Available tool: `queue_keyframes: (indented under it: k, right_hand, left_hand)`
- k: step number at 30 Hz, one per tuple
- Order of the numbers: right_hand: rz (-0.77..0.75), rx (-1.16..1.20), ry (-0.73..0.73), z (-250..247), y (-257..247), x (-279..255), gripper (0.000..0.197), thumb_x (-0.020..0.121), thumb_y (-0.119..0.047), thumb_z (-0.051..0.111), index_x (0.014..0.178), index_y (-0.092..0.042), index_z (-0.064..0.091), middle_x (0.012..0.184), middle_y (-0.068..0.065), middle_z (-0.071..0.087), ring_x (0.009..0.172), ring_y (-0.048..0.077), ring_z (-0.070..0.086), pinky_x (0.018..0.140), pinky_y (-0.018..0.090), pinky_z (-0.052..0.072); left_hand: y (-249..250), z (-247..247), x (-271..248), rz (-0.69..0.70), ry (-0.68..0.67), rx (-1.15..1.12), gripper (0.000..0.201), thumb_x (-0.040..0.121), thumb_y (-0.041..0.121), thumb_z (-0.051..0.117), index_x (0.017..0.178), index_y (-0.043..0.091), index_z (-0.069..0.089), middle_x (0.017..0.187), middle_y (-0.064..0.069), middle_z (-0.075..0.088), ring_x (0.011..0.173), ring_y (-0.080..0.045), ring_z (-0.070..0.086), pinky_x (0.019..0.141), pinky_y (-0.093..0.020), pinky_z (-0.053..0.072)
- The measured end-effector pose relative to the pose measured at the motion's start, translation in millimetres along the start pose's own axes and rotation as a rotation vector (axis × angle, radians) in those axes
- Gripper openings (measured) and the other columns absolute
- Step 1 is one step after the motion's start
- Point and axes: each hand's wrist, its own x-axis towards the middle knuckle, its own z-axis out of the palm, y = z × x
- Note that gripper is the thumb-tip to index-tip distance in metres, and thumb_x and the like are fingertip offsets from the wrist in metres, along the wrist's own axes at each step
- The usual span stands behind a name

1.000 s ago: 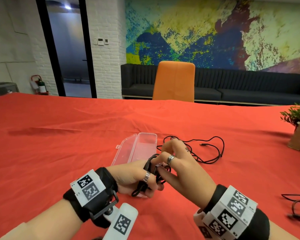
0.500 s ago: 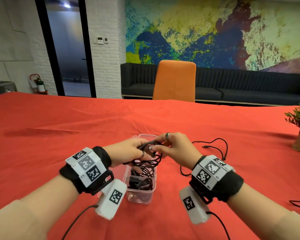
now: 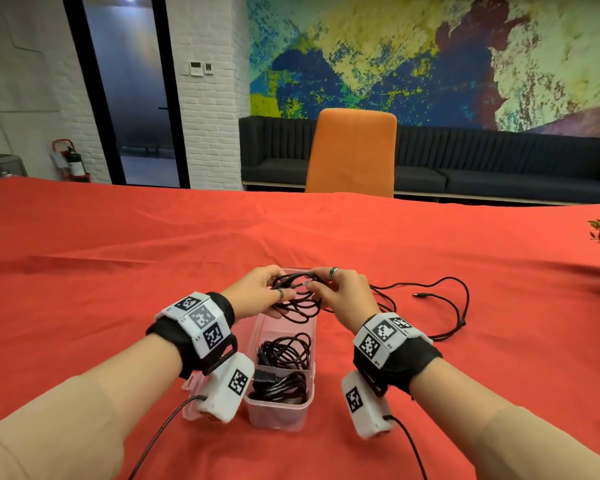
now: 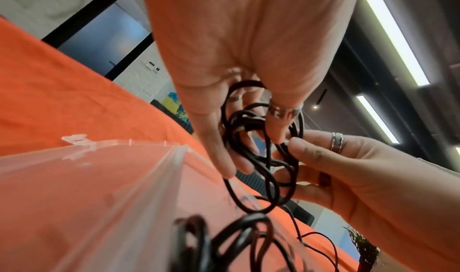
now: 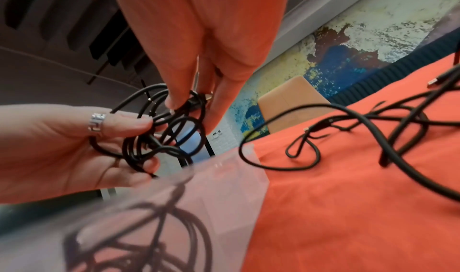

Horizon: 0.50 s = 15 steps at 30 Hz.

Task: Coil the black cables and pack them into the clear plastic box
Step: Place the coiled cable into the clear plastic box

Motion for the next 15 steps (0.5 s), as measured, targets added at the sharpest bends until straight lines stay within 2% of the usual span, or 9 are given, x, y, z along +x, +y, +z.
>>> queue_keyframes:
  k: [2,5,7,9,10,11,13,14,15]
  right_hand:
    - [0.024,0.006,-0.024,6.8,6.9,2.4,0.022,0.083,-0.016,0.067,0.105,-0.013,0.070,0.082,-0.001,0.069,0.074,0.003,0.061,0.082,0.031,0.054]
    - [0.054,0.009,-0.057,12.5,11.5,5.5,0.024,0.083,-0.016,0.067,0.107,-0.009,0.069,0.095,0.006,0.072,0.084,0.011,0.064,0.086,0.036,0.054]
    - [0.050,-0.012,-0.099,12.1,12.6,5.7,0.024,0.085,-0.016,0.065,0.108,-0.010,0.069,0.091,0.004,0.072,0.077,0.008,0.065,0.082,0.029,0.055]
    - [0.020,-0.067,-0.173,8.2,12.9,5.0,0.021,0.088,-0.019,0.061,0.107,-0.013,0.069,0.074,-0.006,0.067,0.057,-0.005,0.058,0.063,0.009,0.049]
    - [0.009,-0.100,-0.212,6.0,12.7,5.2,0.019,0.090,-0.020,0.059,0.104,-0.013,0.069,0.066,-0.011,0.061,0.049,-0.008,0.053,0.055,0.006,0.042]
    - [0.005,-0.124,-0.248,4.4,13.0,5.8,0.016,0.091,-0.021,0.057,0.099,-0.015,0.069,0.062,-0.013,0.057,0.046,-0.007,0.050,0.052,0.006,0.038]
    - [0.013,-0.168,-0.321,2.4,14.3,8.5,0.015,0.093,-0.022,0.054,0.086,-0.016,0.066,0.062,-0.011,0.055,0.050,-0.002,0.050,0.054,0.009,0.036]
    - [0.029,-0.183,-0.364,2.9,14.7,10.4,0.019,0.094,-0.022,0.051,0.079,-0.017,0.062,0.063,-0.008,0.054,0.054,0.001,0.050,0.056,0.013,0.040]
    - [0.056,-0.181,-0.410,4.0,14.4,12.3,0.021,0.094,-0.022,0.049,0.079,-0.012,0.061,0.066,-0.003,0.055,0.061,0.009,0.052,0.061,0.022,0.045]
  left_hand:
    - [-6.3,1.7,4.2,-0.041,-0.002,-0.031,0.017,0.090,0.006,0.057,0.083,0.015,0.045,0.075,-0.001,0.054,0.058,-0.004,0.059,0.061,-0.022,0.055]
    - [-11.0,1.3,6.6,-0.076,-0.001,-0.063,0.022,0.090,0.003,0.055,0.081,0.016,0.041,0.076,-0.002,0.053,0.065,-0.009,0.057,0.066,-0.025,0.053]
    - [-11.7,0.5,6.8,-0.084,-0.012,-0.074,0.023,0.090,0.000,0.054,0.080,0.015,0.039,0.076,-0.003,0.052,0.066,-0.012,0.056,0.067,-0.026,0.051]
    - [-12.7,-1.0,7.8,-0.086,-0.030,-0.093,0.024,0.089,-0.002,0.054,0.080,0.014,0.039,0.076,-0.004,0.052,0.066,-0.013,0.057,0.066,-0.026,0.051]
    - [-13.4,-1.7,8.2,-0.085,-0.038,-0.106,0.024,0.089,-0.003,0.054,0.080,0.014,0.039,0.076,-0.004,0.053,0.066,-0.014,0.056,0.066,-0.026,0.050]
    - [-14.1,-2.4,8.5,-0.082,-0.044,-0.120,0.024,0.088,-0.003,0.055,0.081,0.014,0.040,0.077,-0.005,0.053,0.066,-0.014,0.056,0.066,-0.026,0.050]
    - [-15.4,-2.4,8.8,-0.070,-0.053,-0.142,0.023,0.087,-0.002,0.057,0.082,0.013,0.041,0.078,-0.004,0.054,0.068,-0.014,0.055,0.065,-0.025,0.050]
    - [-15.8,-2.2,8.9,-0.060,-0.059,-0.146,0.023,0.087,-0.001,0.059,0.082,0.013,0.042,0.078,-0.004,0.054,0.069,-0.013,0.055,0.065,-0.024,0.049]
    - [-15.7,-1.5,8.9,-0.048,-0.069,-0.144,0.023,0.087,-0.001,0.059,0.082,0.013,0.042,0.079,-0.003,0.055,0.071,-0.013,0.055,0.065,-0.024,0.049]
